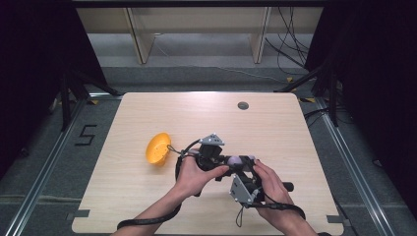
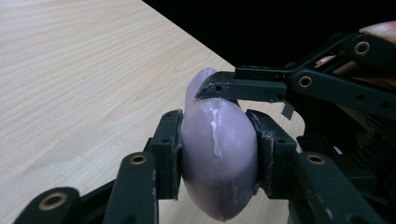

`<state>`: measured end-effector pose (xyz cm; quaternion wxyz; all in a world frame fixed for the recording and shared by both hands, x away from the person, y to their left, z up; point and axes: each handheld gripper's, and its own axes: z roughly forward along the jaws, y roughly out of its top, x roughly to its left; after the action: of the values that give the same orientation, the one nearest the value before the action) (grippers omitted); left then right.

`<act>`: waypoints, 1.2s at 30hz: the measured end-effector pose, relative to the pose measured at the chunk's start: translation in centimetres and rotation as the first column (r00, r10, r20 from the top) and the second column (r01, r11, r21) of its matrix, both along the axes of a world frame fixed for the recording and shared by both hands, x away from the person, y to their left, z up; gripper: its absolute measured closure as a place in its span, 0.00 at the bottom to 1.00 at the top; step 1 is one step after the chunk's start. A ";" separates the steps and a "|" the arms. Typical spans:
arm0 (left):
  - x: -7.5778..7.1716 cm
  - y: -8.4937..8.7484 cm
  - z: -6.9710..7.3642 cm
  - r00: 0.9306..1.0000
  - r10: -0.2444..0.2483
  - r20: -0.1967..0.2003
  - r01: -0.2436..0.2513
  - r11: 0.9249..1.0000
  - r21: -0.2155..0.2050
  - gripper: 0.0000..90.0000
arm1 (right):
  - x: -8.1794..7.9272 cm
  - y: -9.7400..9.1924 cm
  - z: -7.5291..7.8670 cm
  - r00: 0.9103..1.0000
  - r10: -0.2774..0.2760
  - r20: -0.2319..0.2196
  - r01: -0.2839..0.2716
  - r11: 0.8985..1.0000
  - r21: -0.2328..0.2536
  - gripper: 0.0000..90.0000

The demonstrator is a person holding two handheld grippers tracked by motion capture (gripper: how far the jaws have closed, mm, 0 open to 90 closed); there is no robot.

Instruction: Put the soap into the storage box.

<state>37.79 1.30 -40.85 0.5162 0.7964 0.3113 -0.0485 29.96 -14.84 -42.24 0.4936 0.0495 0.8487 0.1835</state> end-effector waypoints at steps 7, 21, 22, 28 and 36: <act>-0.4 0.0 0.2 0.997 0.025 0.067 -0.027 0.999 0.028 0.65 | 0.1 0.1 -0.2 1.000 -0.004 -0.002 0.004 1.000 0.014 0.48; -0.7 1.5 0.7 0.983 0.105 0.148 -0.111 0.993 0.030 0.65 | -0.3 -1.9 1.0 0.999 0.027 0.037 -0.024 0.997 -0.069 0.39; -0.6 1.7 0.8 0.981 0.102 0.163 -0.108 0.994 0.028 0.65 | -0.4 -2.5 0.9 1.000 -0.003 0.018 0.004 0.999 -0.033 0.40; -0.9 2.7 1.1 0.963 0.180 0.200 -0.191 0.981 0.038 0.65 | -0.6 -4.2 0.3 0.997 -0.067 -0.033 0.069 0.995 0.067 0.42; -1.3 3.5 0.6 0.940 0.254 0.228 -0.266 0.963 0.027 0.65 | -0.6 -6.3 0.0 0.992 -0.107 -0.074 0.116 0.983 0.141 0.46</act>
<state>36.48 4.76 -40.24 0.5268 0.7631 0.3551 0.1187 29.36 -21.15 -42.19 0.4698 0.1389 0.8448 0.2151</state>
